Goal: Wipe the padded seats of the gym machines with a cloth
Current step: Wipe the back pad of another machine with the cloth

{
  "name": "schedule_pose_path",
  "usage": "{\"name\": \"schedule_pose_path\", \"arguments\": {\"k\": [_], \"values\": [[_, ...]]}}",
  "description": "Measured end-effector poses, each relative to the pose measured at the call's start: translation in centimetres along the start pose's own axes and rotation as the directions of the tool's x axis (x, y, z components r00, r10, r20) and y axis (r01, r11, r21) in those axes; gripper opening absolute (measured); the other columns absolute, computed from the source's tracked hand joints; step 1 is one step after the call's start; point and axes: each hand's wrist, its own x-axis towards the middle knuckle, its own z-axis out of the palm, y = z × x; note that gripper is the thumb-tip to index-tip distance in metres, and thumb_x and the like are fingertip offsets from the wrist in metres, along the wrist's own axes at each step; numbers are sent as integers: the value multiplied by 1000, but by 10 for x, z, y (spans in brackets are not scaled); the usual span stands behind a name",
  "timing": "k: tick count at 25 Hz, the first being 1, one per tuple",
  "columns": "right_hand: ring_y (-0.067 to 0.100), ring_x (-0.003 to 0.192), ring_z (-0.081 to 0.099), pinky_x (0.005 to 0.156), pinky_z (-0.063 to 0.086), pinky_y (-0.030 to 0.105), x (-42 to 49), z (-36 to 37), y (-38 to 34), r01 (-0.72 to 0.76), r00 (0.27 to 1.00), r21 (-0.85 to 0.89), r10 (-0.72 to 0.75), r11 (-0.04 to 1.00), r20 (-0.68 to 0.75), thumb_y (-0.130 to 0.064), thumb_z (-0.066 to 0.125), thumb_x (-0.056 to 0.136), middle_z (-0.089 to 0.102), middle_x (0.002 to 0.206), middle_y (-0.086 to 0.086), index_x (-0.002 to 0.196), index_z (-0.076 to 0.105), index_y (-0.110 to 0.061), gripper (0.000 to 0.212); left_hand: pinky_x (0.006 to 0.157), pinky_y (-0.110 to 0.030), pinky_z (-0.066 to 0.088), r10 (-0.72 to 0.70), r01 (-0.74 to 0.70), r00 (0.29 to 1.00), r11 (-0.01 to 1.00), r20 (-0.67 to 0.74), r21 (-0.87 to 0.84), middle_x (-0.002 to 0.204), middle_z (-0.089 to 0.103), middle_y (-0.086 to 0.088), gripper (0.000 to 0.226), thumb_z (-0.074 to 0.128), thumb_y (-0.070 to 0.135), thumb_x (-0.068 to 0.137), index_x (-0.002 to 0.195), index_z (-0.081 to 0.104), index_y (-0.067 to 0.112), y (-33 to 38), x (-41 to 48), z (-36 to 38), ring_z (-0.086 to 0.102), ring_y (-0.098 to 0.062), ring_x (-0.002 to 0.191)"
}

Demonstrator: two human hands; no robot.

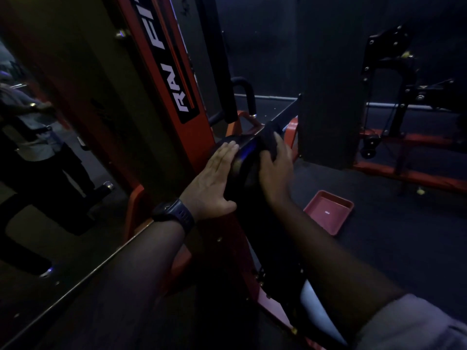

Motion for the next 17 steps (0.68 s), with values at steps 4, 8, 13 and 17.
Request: {"name": "schedule_pose_path", "arguments": {"k": [4, 8, 13, 17], "values": [[20, 140, 38, 108, 35, 38, -11, -10, 7, 393, 917, -188, -367, 900, 157, -36, 50, 92, 34, 157, -3, 152, 37, -35, 61, 126, -36, 15, 5, -6, 1000, 1000, -27, -10, 170, -4, 0, 120, 74, 22, 69, 162, 0, 12, 0, -1, 6, -10, -9, 156], [17, 118, 56, 101, 47, 48, 42, -14, 1, 41, 982, -61, -29, 997, 185, -55, 40, 86, 54, 135, -4, 140, 45, -43, 56, 124, -26, 11, -16, 16, 999, 1000, -31, -5, 170, 0, 1, 117, 77, 16, 71, 162, 3, 14, -3, 1, 4, -10, -2, 154], [17, 126, 51, 100, 44, 37, 17, -18, 12, 375, 916, -152, -341, 914, 209, -41, 48, 93, 47, 143, -3, 145, 42, -37, 53, 126, -34, 19, -9, 10, 999, 1000, -49, 10, 169, 2, 0, 117, 78, 13, 71, 162, 5, 12, 0, 1, 4, -10, -1, 153], [21, 124, 52, 104, 44, 45, 19, -9, -4, 101, 991, -148, -86, 984, 103, -46, 43, 89, 51, 140, -2, 141, 48, -38, 53, 125, -42, 25, -9, 10, 999, 1000, -48, 23, 169, 3, -4, 116, 77, 16, 71, 162, 4, 9, 1, 1, 4, -7, -6, 155]]}}
